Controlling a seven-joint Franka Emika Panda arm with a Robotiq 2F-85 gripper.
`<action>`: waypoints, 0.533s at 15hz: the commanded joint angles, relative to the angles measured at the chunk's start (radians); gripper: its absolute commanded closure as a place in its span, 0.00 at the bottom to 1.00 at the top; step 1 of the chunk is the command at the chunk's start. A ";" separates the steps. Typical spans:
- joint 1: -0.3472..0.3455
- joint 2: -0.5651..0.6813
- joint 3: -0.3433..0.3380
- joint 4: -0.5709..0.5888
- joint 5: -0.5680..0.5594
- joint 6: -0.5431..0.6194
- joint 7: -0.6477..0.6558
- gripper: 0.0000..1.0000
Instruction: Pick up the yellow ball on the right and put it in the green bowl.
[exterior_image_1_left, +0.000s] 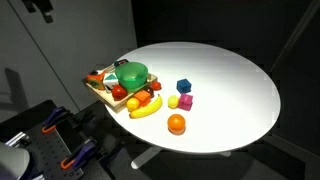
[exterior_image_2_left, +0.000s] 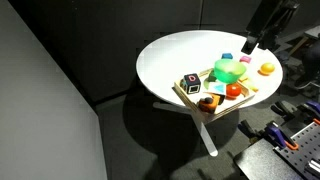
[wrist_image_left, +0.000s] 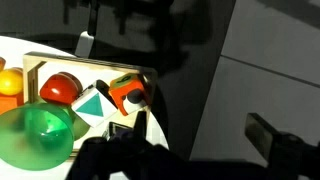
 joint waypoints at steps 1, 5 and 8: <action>-0.009 -0.001 0.007 0.002 0.004 -0.004 -0.004 0.00; -0.015 0.006 0.010 0.009 -0.002 0.002 0.002 0.00; -0.036 0.029 0.012 0.027 -0.018 0.027 0.013 0.00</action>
